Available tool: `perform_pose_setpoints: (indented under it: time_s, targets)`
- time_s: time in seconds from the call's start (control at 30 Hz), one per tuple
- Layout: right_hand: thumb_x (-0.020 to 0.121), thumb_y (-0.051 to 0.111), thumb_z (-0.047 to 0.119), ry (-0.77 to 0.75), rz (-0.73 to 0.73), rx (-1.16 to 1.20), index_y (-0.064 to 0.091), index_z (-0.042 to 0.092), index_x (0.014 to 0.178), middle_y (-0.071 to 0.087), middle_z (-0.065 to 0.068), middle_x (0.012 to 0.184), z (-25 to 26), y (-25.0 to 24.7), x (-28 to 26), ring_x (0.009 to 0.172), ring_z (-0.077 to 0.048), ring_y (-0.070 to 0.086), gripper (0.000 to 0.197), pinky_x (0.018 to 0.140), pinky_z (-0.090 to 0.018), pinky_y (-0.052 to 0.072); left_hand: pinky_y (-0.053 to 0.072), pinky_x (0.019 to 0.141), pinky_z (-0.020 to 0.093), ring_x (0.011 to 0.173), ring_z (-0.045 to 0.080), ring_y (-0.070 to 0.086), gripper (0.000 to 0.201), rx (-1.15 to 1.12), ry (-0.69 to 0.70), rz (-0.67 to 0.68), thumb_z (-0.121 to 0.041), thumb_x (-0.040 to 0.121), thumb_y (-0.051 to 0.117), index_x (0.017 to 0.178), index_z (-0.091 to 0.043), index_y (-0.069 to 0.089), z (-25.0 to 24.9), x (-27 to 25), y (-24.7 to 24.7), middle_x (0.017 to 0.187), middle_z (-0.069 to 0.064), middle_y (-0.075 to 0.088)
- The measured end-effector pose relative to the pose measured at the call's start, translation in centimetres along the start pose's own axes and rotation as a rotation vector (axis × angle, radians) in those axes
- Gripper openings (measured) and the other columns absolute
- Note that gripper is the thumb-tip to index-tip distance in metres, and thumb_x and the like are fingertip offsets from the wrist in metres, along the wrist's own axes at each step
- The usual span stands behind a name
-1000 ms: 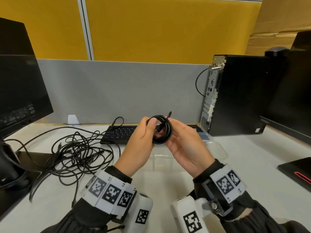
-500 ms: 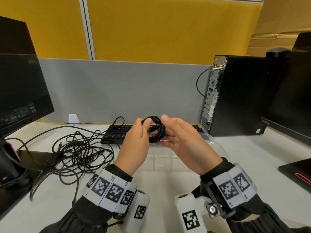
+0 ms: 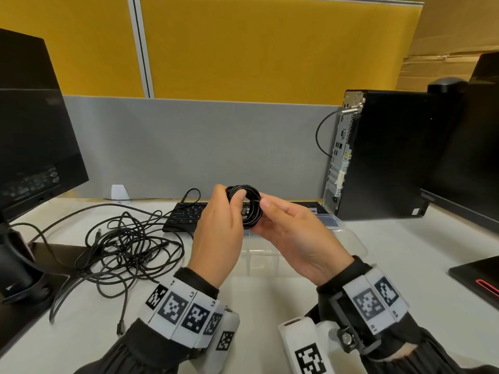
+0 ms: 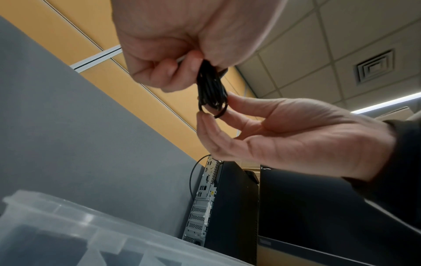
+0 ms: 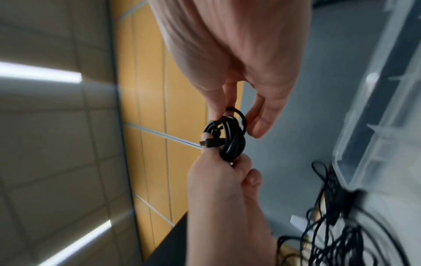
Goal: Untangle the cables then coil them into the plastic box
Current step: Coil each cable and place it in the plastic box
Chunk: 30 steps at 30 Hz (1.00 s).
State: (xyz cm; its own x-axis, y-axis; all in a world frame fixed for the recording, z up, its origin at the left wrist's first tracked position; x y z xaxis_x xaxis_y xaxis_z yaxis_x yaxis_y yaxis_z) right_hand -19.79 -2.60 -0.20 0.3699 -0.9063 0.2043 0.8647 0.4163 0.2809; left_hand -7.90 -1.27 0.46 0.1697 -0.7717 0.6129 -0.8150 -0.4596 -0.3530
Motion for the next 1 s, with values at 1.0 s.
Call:
perform_pose_setpoints:
  time_s: [1.0]
  targets:
    - [0.087, 0.063, 0.006, 0.021, 0.05, -0.303, 0.049, 0.009, 0.12, 0.065, -0.01, 0.1, 0.0, 0.2, -0.2, 0.084, -0.014, 0.063, 0.036, 0.082, -0.034, 0.052, 0.042, 0.063, 0.037, 0.071, 0.022, 0.052, 0.027, 0.23, 0.01, 0.083, -0.036, 0.097, 0.03, 0.09, -0.011, 0.04, -0.3, -0.3, -0.1, 0.075, 0.0, 0.049]
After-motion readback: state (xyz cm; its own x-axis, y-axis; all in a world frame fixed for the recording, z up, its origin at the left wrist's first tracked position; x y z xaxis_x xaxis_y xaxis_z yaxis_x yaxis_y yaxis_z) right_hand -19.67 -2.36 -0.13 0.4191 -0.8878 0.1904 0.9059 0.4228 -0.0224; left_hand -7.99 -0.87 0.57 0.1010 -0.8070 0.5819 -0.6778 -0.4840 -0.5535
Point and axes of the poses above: each hand's wrist, its own x-axis towards the middle knuckle, its own y-axis out of the palm, z = x × y, the point moved 3 cm from there along x, towards the middle knuckle
